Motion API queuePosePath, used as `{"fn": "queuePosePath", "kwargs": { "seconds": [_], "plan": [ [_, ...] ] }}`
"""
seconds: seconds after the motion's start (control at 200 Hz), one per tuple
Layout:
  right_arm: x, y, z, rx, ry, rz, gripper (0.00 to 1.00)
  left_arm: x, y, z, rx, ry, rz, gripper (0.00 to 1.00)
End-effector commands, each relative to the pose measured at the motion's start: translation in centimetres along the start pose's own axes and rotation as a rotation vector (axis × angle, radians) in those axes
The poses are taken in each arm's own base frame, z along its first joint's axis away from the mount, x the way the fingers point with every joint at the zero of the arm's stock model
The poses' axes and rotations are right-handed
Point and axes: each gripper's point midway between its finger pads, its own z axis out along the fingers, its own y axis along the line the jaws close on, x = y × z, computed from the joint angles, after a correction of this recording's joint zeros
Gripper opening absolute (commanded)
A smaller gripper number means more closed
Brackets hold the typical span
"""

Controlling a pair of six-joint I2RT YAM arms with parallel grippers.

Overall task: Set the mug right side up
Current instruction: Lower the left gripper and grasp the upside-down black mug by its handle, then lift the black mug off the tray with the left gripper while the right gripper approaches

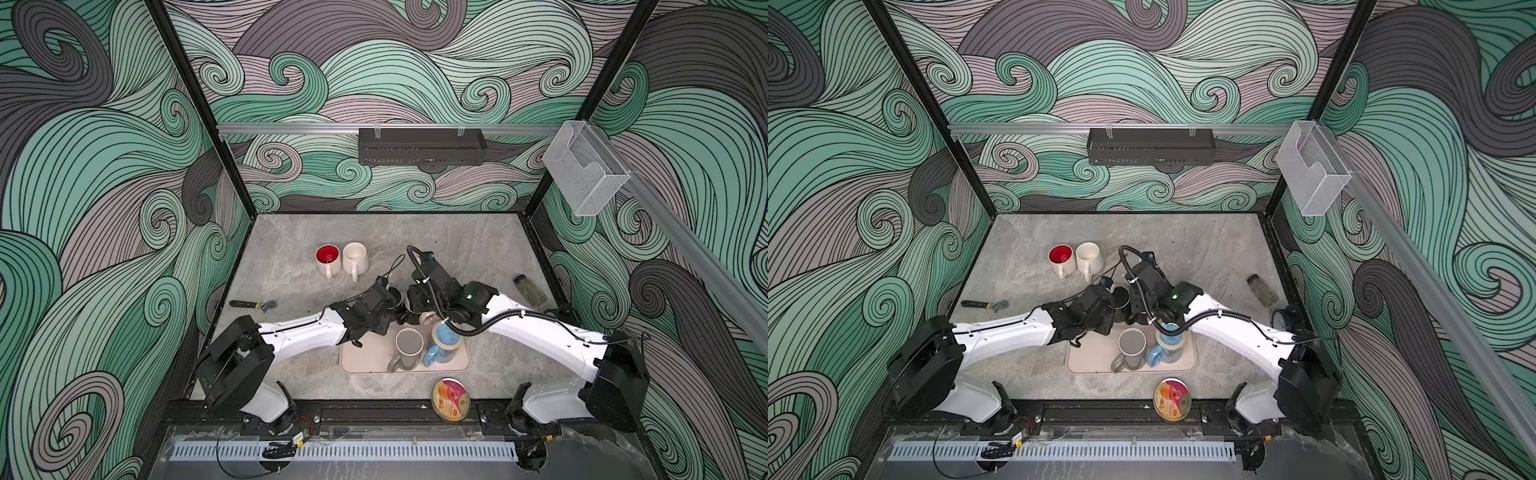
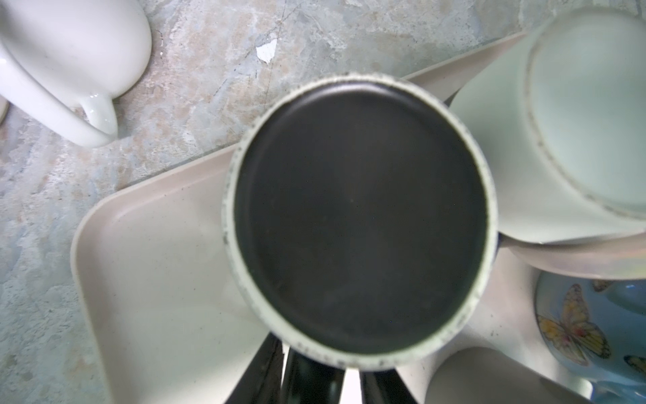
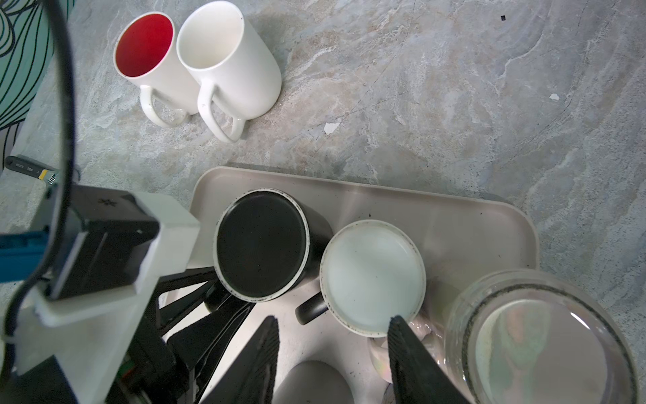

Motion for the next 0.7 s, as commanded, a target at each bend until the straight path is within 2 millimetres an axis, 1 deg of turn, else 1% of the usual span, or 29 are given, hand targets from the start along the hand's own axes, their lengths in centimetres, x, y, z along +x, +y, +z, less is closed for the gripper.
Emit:
{"fn": "queuePosePath", "kwargs": {
  "seconds": [0.0,0.055,0.21,0.415,0.475,0.52,0.575,0.695],
  "plan": [
    [-0.4,0.1,0.2,-0.005,-0.007,0.011,0.52,-1.2,0.5,-0.1,-0.041,-0.016,0.018,0.35],
    [-0.4,0.1,0.1,-0.004,-0.009,0.011,0.52,-1.1,0.6,-0.1,-0.049,-0.014,0.022,0.34],
    [-0.3,-0.1,0.3,0.005,-0.009,0.008,0.52,-1.2,0.6,0.0,-0.062,-0.011,0.032,0.26],
    [-0.6,0.0,0.1,0.003,-0.021,0.010,0.52,-1.6,0.7,-0.6,-0.089,-0.021,0.057,0.19],
    [-0.8,0.0,0.0,0.002,-0.025,0.008,0.52,-1.8,0.5,-1.0,-0.094,-0.030,0.068,0.16],
    [-0.9,-0.1,-0.1,0.004,-0.032,0.009,0.52,-2.1,0.5,-1.3,-0.099,-0.035,0.076,0.10],
    [-1.1,-0.1,-0.2,0.006,-0.038,0.008,0.52,-2.5,0.3,-1.8,-0.101,-0.045,0.083,0.00],
    [-1.8,-0.1,-0.5,0.000,-0.051,0.012,0.52,-3.6,0.1,-3.4,-0.113,-0.075,0.103,0.00]
  ]
}}
